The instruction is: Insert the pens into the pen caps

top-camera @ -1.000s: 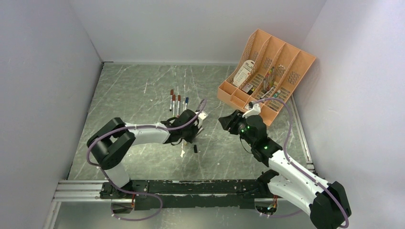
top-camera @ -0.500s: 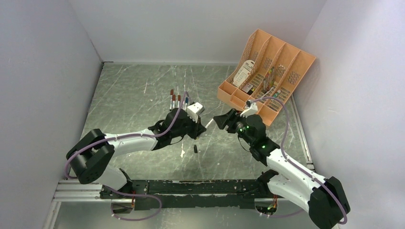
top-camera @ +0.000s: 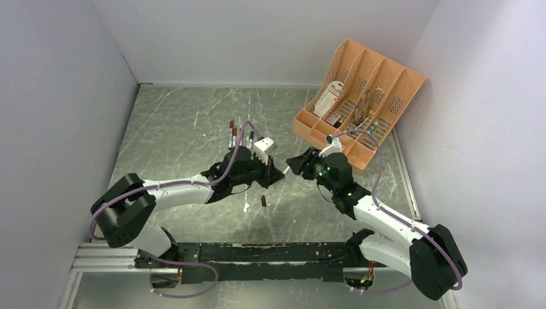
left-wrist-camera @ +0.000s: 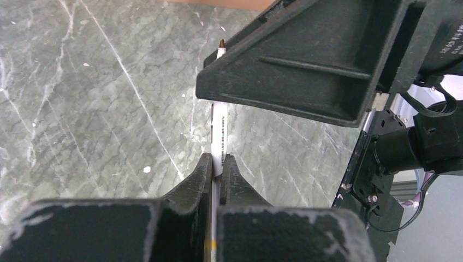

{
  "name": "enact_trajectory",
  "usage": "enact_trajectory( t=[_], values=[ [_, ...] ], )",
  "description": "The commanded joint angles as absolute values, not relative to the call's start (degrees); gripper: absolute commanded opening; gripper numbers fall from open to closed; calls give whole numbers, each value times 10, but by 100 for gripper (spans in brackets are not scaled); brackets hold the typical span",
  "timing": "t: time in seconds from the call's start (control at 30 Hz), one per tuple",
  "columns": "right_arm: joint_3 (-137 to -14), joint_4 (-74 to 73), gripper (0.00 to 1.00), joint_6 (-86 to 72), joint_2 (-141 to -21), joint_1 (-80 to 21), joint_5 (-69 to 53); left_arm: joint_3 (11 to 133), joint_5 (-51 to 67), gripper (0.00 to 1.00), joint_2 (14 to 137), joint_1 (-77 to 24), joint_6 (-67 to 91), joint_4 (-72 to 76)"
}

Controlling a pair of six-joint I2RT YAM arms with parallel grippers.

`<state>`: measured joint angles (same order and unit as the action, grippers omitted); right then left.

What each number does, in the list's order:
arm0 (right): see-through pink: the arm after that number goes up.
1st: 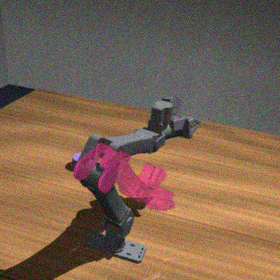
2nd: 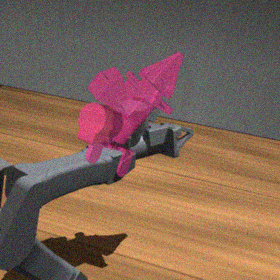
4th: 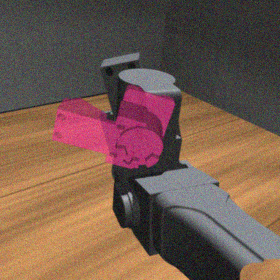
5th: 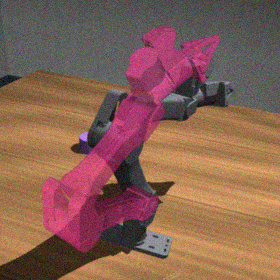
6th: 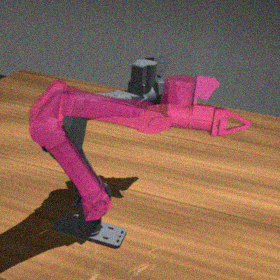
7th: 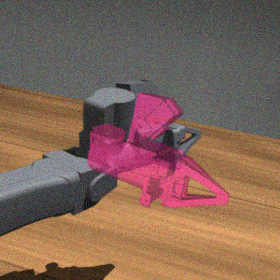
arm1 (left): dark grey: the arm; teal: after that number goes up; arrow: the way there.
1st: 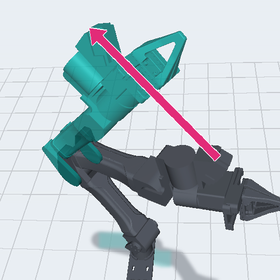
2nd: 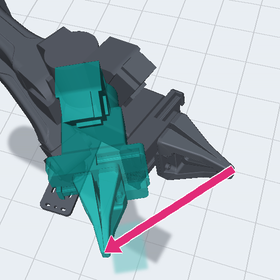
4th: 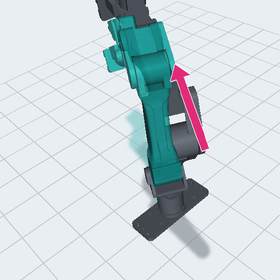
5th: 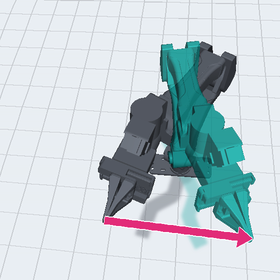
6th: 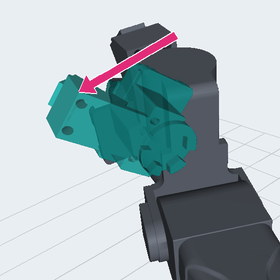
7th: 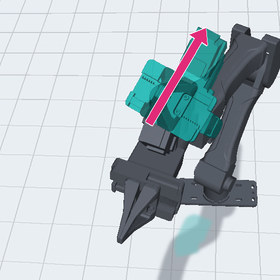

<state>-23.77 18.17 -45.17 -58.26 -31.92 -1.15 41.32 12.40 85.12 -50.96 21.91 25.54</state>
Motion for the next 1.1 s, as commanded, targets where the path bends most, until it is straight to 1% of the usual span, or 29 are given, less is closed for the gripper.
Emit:
enact_trajectory(
  t=[0.0,0.03,0.13,0.17,0.2,0.23,0.33,0.37,0.4,0.43,0.47,0.5,0.53,0.6,0.67,0.73,0.77,0.8,0.83,0.87,0.93,0.97,1.0,1.07],
  values=[
    [-247,210,41,-454,-592,-317,-18,429,150,7,859,-517,228,285],
    [-247,212,38,-454,-594,-317,-19,431,152,7,858,-519,228,286],
    [-246,216,12,-456,-596,-317,-23,431,147,7,860,-521,228,288],
    [-247,217,2,-457,-596,-317,-25,432,145,7,861,-521,228,287],
    [-247,217,0,-458,-593,-318,-26,431,145,8,863,-522,226,289],
    [-247,218,0,-457,-591,-317,-28,430,145,14,864,-522,226,292],
    [-247,224,0,-456,-582,-317,-43,429,151,33,869,-522,232,301],
    [-248,225,0,-457,-580,-317,-46,430,152,42,872,-522,236,300],
    [-248,226,0,-458,-579,-318,-50,433,153,48,876,-522,238,299],
    [-248,228,0,-459,-578,-317,-53,436,153,53,879,-522,239,297],
    [-247,230,0,-460,-577,-317,-56,438,153,55,883,-522,241,297],
    [-247,231,0,-462,-577,-317,-58,439,152,55,885,-523,243,299],
    [-245,232,0,-463,-576,-318,-60,439,150,54,888,-522,245,300],
    [-241,233,0,-466,-574,-318,-63,439,146,44,891,-522,249,304],
    [-237,235,0,-469,-571,-318,-68,440,144,39,894,-522,252,305],
    [-234,237,0,-472,-569,-318,-73,441,144,29,899,-522,252,306],
    [-232,236,0,-473,-566,-317,-74,441,145,22,902,-523,253,310],
    [-230,234,0,-472,-562,-318,-72,438,144,11,904,-523,253,317],
    [-229,228,0,-470,-560,-317,-67,435,143,7,904,-522,253,323],
    [-229,219,2,-466,-553,-318,-58,431,139,7,901,-522,251,326],
    [-231,190,26,-452,-538,-318,-30,421,110,7,882,-519,238,322],
    [-232,175,35,-448,-530,-317,-18,418,98,7,870,-511,233,311],
    [-233,164,40,-435,-523,-317,-13,415,85,7,858,-496,231,296],
    [-231,154,43,-416,-522,-318,-19,396,55,7,832,-456,245,287]
  ],
)
